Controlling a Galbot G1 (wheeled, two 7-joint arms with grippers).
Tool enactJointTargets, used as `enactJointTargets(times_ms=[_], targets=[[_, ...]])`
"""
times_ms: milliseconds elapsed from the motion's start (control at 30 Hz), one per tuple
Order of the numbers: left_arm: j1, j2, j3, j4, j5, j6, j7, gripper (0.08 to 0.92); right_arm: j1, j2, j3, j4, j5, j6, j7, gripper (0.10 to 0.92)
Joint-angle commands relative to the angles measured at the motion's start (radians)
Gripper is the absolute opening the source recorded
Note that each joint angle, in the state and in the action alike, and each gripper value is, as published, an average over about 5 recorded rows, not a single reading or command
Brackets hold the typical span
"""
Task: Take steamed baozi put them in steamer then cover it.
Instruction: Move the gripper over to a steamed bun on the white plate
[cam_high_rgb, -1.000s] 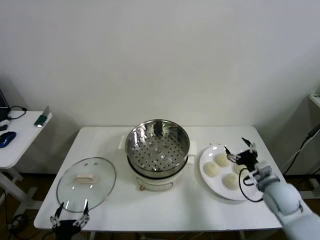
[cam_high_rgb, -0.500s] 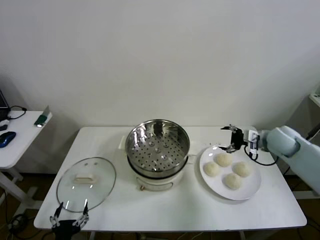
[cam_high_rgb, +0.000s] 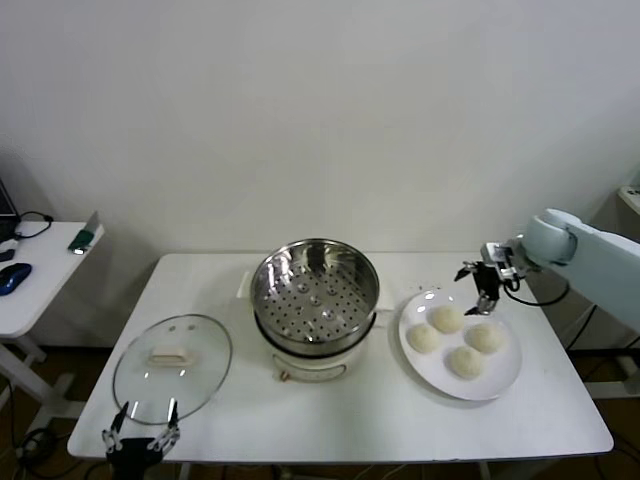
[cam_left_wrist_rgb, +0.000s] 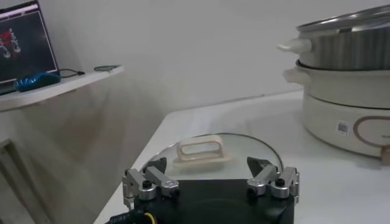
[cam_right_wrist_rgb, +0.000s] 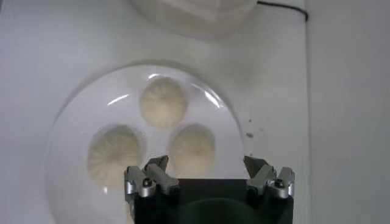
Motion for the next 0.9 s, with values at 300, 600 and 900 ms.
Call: enactJointTargets(times_ms=[300, 600, 900], targets=[[0.003, -0.011, -0.003, 0.003, 0.014, -0.011, 0.001, 0.823, -0.091, 0.192, -0.004, -0.243, -0.044, -0.012, -0.039, 0.823], [0.003, -0.012, -0.002, 0.015, 0.018, -0.021, 0.001, 0.823, -0.143, 0.225, 0.050, -0.299, -0.069, -0.011, -0.024, 0.823], [-0.003, -0.014, 0.002, 0.023, 0.029, -0.025, 0.001, 0.823, -0.160, 0.241, 0.070, -0.328, -0.117, -0.007, -0.009, 0.823]])
